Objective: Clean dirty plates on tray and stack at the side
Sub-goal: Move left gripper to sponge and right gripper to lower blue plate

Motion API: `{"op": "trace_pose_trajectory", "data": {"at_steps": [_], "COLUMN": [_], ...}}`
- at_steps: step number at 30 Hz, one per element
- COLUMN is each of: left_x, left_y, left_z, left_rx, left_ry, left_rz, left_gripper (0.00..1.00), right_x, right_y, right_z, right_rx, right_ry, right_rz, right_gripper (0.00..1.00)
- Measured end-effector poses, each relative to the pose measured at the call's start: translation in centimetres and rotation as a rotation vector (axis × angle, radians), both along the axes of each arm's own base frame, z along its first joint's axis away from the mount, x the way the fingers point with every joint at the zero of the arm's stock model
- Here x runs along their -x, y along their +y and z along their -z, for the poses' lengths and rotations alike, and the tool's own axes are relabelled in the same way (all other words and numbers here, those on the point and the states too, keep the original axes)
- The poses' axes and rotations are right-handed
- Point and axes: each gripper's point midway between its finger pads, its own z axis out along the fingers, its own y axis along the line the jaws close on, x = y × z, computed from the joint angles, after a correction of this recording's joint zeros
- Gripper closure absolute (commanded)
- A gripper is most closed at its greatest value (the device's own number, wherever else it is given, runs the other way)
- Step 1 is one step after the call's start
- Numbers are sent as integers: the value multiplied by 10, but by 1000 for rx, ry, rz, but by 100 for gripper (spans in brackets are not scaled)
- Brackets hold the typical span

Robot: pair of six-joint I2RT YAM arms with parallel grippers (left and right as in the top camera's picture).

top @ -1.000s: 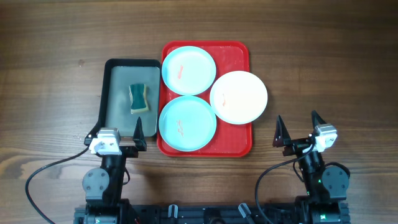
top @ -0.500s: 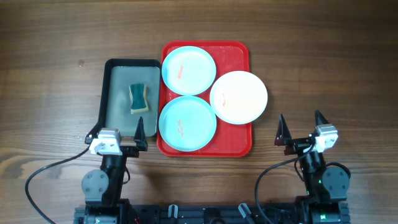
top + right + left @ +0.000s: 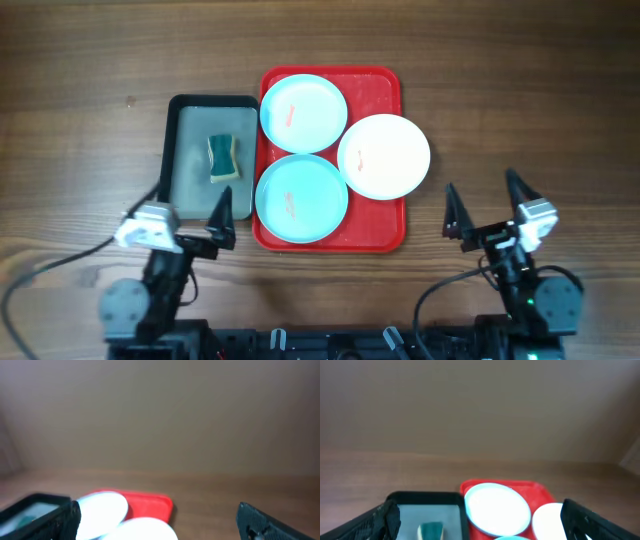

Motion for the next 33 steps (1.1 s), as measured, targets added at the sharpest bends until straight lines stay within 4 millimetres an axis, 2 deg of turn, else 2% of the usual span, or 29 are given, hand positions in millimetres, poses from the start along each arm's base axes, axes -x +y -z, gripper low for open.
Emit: {"op": "trace_pose_trajectory", "data": {"at_steps": [3, 5, 8, 10, 12, 14, 17, 18, 19, 21, 22, 24, 26, 27, 28, 29, 33], "left_x": [-3, -11, -27, -44, -61, -79, -92, -94, -95, -96, -97, -100, -102, -104, -105, -107, -111], "left_y": [-3, -4, -7, -7, -8, -8, -11, -12, -12, -12, -13, -13, -11, -7, -5, 0, 9], "left_z": [-37, -49, -49, -45, -42, -26, 10, 21, 28, 44, 51, 60, 68, 74, 77, 82, 97], "left_rx": [5, 8, 13, 15, 16, 16, 26, 29, 30, 35, 42, 45, 52, 53, 56, 59, 63], "left_ry": [77, 164, 334, 455, 501, 575, 709, 752, 782, 844, 871, 905, 932, 951, 962, 978, 1025], "left_rz": [14, 24, 34, 36, 36, 36, 49, 52, 53, 53, 51, 48, 31, 4, -14, -49, -122], "left_gripper": [0, 0, 0, 0, 0, 0, 0, 2, 6, 26, 44, 57, 61, 59, 52, 50, 46], "right_x": [1, -4, -18, -31, -40, -50, -72, -77, -80, -84, -85, -85, -83, -81, -80, -75, -63], "right_y": [1, 2, 5, 8, 9, 13, 23, 29, 34, 45, 50, 57, 69, 77, 82, 96, 127], "right_z": [-38, -50, -51, -44, -36, -25, -16, -12, -8, 1, 9, 22, 35, 43, 47, 57, 85], "right_rx": [-8, -13, -16, -21, -23, -32, -59, -74, -87, -123, -148, -169, -163, -142, -144, -95, 18], "right_ry": [40, 133, 320, 502, 639, 803, 921, 957, 982, 1036, 1076, 1140, 1201, 1232, 1256, 1289, 1370], "right_rz": [-7, -14, -29, -41, -48, -65, -122, -155, -185, -252, -276, -296, -301, -308, -300, -313, -287], "right_gripper": [0, 0, 0, 0, 0, 0, 3, 26, 32, 52, 56, 57, 53, 49, 47, 46, 45]}}
